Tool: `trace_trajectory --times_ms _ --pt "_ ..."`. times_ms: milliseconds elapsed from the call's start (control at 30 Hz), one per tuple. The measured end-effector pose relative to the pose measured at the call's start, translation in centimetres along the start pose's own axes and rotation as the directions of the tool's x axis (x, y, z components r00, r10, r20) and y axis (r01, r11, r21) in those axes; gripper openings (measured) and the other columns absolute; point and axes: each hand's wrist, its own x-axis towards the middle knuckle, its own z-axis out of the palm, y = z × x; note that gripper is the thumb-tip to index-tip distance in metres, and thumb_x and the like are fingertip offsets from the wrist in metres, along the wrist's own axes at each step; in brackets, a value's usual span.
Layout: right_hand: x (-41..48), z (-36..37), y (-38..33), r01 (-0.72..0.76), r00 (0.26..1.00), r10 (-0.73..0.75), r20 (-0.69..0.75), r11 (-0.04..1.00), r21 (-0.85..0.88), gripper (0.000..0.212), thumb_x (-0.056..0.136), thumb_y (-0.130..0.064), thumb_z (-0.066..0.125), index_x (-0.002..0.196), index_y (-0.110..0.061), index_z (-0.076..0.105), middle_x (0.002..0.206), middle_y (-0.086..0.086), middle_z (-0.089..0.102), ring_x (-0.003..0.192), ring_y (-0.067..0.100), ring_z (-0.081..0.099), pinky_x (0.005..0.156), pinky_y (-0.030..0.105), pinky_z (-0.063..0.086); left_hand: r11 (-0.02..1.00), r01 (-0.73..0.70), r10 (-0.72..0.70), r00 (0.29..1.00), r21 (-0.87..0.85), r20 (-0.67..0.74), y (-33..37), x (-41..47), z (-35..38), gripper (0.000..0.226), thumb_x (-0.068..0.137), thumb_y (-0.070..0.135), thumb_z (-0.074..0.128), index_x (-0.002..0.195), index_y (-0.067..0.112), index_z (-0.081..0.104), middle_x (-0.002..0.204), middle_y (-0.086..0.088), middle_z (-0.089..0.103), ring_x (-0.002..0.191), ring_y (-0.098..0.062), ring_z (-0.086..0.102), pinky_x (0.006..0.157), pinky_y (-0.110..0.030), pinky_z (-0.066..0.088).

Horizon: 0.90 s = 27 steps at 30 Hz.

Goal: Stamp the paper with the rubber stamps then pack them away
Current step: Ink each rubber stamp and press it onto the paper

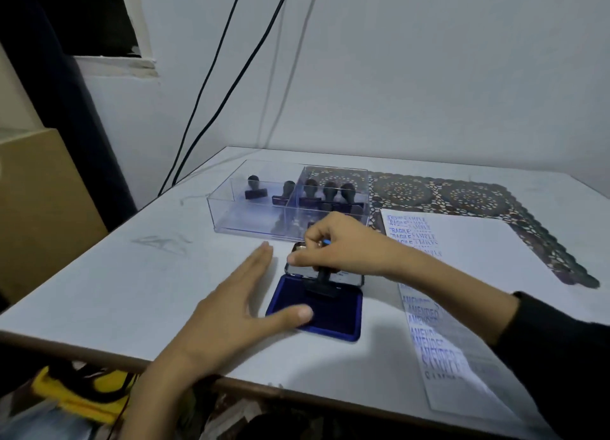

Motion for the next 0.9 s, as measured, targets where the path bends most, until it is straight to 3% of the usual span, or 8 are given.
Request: trace_trajectory --times_ms 100,233,400,567,633,733,833,900 --pt "-0.1 1.1 -0.3 -0.019 0.995 -0.003 -0.099 0.975 -0.221 0.037 0.079 -0.041 0.068 0.055 -0.016 0.053 0.064 -0.001 0.063 0.064 0.019 0.058 0.069 0.034 0.05 0.951 -0.033 0.021 0.999 0.308 0.044 1.2 -0.6 0.6 0.117 0.054 0.093 0.043 0.149 0.043 -0.002 0.147 0.034 -0.008 0.119 0.028 -0.019 0.112 -0.019 0.005" --pt "-0.3 2.7 -1.0 0.024 0.969 -0.125 -0.215 0.907 -0.422 0.03 0.079 -0.032 0.059 0.058 -0.015 0.045 0.06 0.0 0.052 0.063 0.025 0.05 0.061 0.03 0.041 0.918 -0.044 0.022 0.998 0.395 0.059 1.5 -0.7 0.6 0.111 0.055 0.093 0.035 0.149 0.043 0.002 0.143 0.035 -0.008 0.093 0.036 -0.034 0.106 -0.013 0.001" --pt "-0.1 3.4 -0.6 0.022 0.961 -0.136 -0.239 0.904 -0.428 0.034 0.08 -0.027 0.056 0.056 -0.017 0.035 0.06 -0.002 0.046 0.066 0.024 0.046 0.061 0.031 0.038 0.904 -0.044 0.02 0.998 0.425 0.059 1.9 -0.9 0.6 0.106 0.056 0.091 0.034 0.148 0.046 0.007 0.137 0.037 -0.01 0.091 0.036 -0.033 0.108 -0.015 0.004" --pt "-0.9 4.0 -0.8 0.047 0.921 -0.255 -0.294 0.823 -0.567 0.03 0.084 -0.026 0.052 0.061 -0.017 0.034 0.058 -0.003 0.039 0.058 0.026 0.037 0.047 0.028 0.017 0.903 -0.057 0.034 0.998 0.427 0.061 1.8 -0.8 0.7 0.107 0.055 0.092 0.031 0.148 0.046 0.006 0.139 0.037 -0.009 0.093 0.036 -0.033 0.108 -0.016 0.003" --pt "-1.7 4.5 -0.9 0.046 0.86 -0.38 -0.34 0.723 -0.689 0.031 0.076 -0.023 0.059 0.061 -0.022 0.032 0.049 -0.003 0.036 0.047 0.025 0.028 0.047 0.023 0.004 0.908 -0.073 0.056 0.997 0.412 0.054 1.4 -0.7 0.8 0.107 0.055 0.094 0.032 0.148 0.047 0.008 0.148 0.034 -0.003 0.106 0.033 -0.027 0.109 -0.016 0.004" --pt "-2.2 5.1 -1.4 -0.036 0.846 -0.376 -0.379 0.668 -0.743 0.036 0.061 -0.023 0.07 0.056 -0.024 0.035 0.037 -0.002 0.041 0.039 0.023 0.018 0.051 0.021 -0.005 0.918 -0.09 0.081 0.996 0.386 0.039 1.0 -0.6 0.9 0.113 0.05 0.098 0.028 0.148 0.046 0.011 0.154 0.03 0.004 0.123 0.023 -0.012 0.11 -0.017 0.004" --pt "-2.5 5.3 -1.6 -0.056 0.861 -0.337 -0.381 0.682 -0.729 0.033 0.057 -0.022 0.077 0.053 -0.022 0.045 0.037 -0.001 0.042 0.036 0.024 0.02 0.05 0.02 -0.004 0.922 -0.078 0.073 0.997 0.38 0.028 0.9 -0.6 0.9 0.114 0.048 0.098 0.026 0.148 0.047 0.011 0.154 0.03 0.003 0.118 0.025 -0.015 0.112 -0.018 0.006" --pt "-2.7 5.4 -1.6 -0.073 0.853 -0.348 -0.389 0.659 -0.749 0.037 0.059 -0.024 0.077 0.055 -0.023 0.039 0.037 -0.002 0.044 0.032 0.024 0.028 0.05 0.02 -0.004 0.921 -0.07 0.068 0.998 0.382 0.018 1.0 -0.6 1.0 0.114 0.048 0.098 0.027 0.148 0.047 0.011 0.154 0.03 0.005 0.121 0.023 -0.011 0.114 -0.022 0.01"
